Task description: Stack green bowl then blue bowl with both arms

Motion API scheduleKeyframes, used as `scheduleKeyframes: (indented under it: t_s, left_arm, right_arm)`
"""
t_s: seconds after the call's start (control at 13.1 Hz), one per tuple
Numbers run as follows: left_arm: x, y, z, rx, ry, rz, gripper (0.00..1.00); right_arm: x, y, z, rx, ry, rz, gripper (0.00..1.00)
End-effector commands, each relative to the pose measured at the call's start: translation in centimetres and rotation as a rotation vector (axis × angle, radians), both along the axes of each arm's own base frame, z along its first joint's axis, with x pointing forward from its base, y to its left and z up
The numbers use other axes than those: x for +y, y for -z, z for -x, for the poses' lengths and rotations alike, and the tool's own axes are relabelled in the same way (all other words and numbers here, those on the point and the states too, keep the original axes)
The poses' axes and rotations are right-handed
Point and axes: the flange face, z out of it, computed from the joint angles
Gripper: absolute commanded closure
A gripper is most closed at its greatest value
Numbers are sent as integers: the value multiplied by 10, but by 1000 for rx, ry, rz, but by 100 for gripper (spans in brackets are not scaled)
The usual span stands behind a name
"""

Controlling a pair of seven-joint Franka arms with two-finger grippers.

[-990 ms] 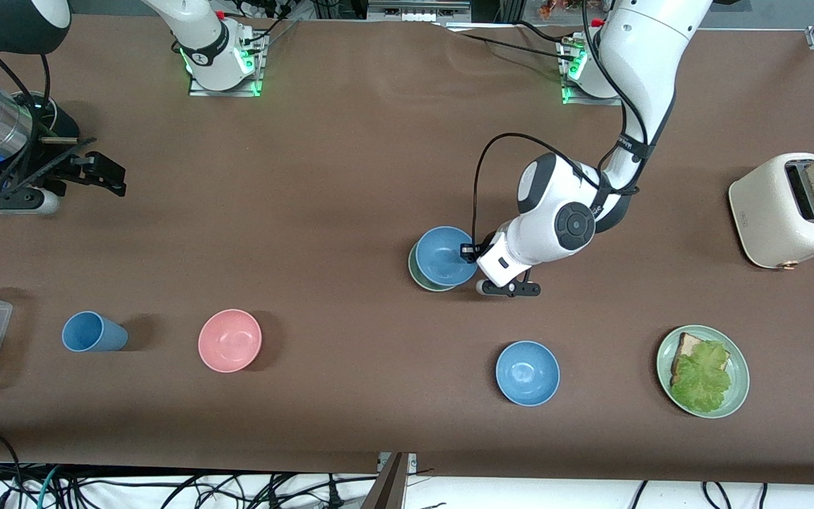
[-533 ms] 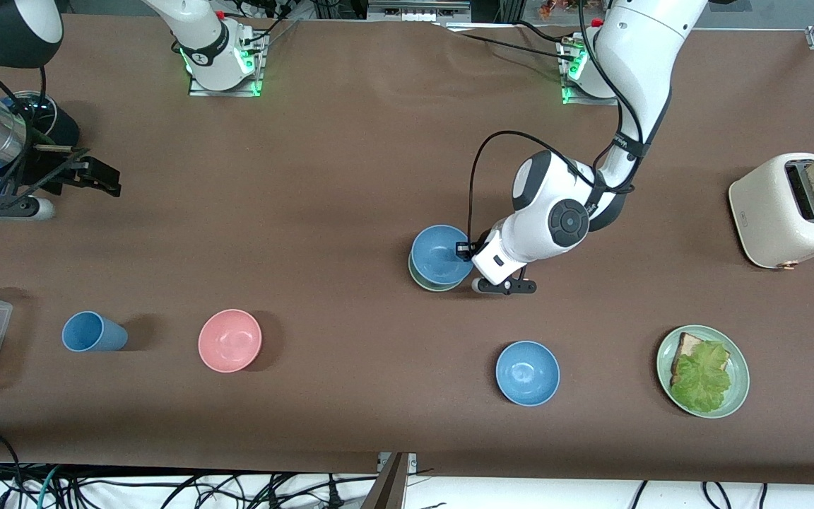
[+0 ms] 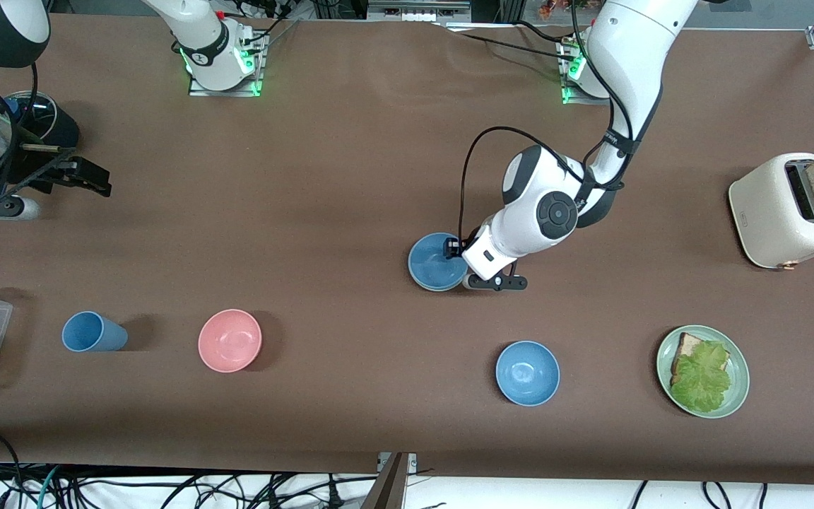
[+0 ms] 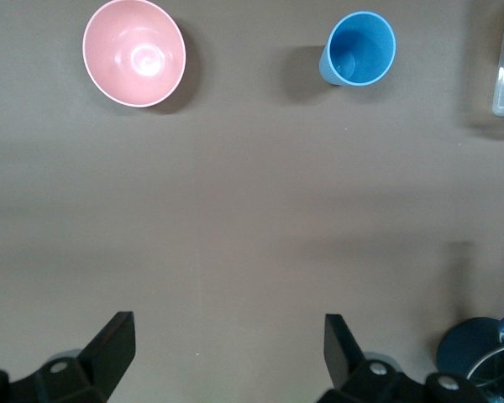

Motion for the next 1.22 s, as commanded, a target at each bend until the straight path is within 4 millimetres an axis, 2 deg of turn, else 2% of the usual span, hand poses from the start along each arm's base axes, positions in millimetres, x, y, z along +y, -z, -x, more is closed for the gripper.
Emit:
scheduleKeyframes:
  t_s: [0.0,0.08,0.23,0.3,0.38,0.46,0.53,0.61,0.69,0.84,0.99,1.07,1.14]
  left_arm:
    - [32,-59,-17,-52,-50,3,1]
    - [52,-79,-22,-39,-66,-10,1]
    - [112,-150,-34,-84,-141,-20,1]
    - [141,-174,-34,-84,-139,-72,1]
    - [159,-197,-33,-98,-121,-147,1]
    - [206,-237,-44,-131,-179,-222,1]
    - [239,-256,-48,-112,-166,-245,1]
    - [257,-260,-44,-78,-82,-260,1]
    - [269,-259,-42,-56,-47,-294,1]
    - [295,-277,-36,-78,-56,-351,0]
    - [307,-269,-23,26,-39,-323,0]
    - [315,-274,-24,3,-41,-289,0]
    - [329,-290,-22,-38,-58,-270,0]
  right_arm:
    - [30,-8,0,3,-63,-6,1]
    - [39,-7,0,3,-77,-6,1]
    - [47,1,-3,11,-89,-10,1]
    - [58,9,-5,25,-105,-15,1]
    - [84,10,-1,24,-151,-2,1]
    - [108,8,5,22,-189,21,1]
    - [111,0,8,12,-196,15,1]
    - [112,-8,10,9,-213,10,1]
    - [112,-8,11,18,-215,12,1]
    - [104,-8,6,5,-200,-6,1]
    - [96,-26,-5,-62,-182,-22,1]
    - [90,-27,-6,-65,-173,-20,1]
    - [80,-26,-8,-63,-156,-18,1]
